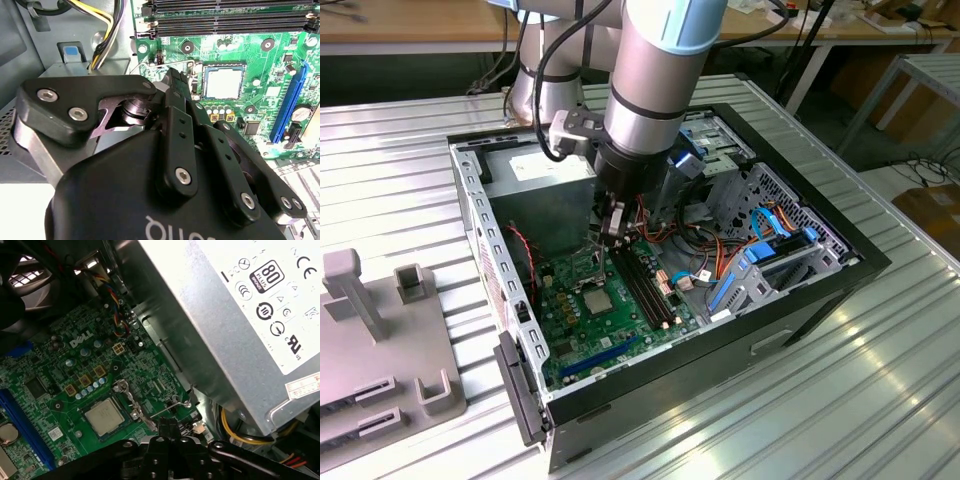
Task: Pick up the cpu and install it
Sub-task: 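Close the cpu cover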
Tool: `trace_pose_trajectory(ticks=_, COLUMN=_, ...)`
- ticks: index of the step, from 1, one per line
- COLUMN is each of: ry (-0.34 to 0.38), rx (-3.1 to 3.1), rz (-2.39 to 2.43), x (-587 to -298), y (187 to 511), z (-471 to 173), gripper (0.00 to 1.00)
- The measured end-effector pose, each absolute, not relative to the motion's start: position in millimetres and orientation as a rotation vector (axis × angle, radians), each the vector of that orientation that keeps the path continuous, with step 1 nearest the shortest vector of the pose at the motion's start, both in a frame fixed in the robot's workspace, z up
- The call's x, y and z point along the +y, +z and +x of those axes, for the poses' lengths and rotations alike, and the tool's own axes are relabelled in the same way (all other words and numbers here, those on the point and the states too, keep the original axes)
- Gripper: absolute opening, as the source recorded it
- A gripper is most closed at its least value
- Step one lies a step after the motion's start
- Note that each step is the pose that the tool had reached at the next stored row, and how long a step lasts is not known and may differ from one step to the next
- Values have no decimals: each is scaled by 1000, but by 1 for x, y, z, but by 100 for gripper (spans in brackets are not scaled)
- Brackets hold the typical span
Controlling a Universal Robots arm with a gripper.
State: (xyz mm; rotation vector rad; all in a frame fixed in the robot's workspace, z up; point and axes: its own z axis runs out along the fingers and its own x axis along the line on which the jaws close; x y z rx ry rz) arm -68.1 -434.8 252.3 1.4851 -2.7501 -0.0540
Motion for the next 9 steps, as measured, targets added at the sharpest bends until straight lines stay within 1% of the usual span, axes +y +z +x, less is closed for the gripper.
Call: trace_pose_trajectory(ticks=9, ry=-54, rx=-2750, rz=1485, x=-437, y=252, z=-68, gripper=11)
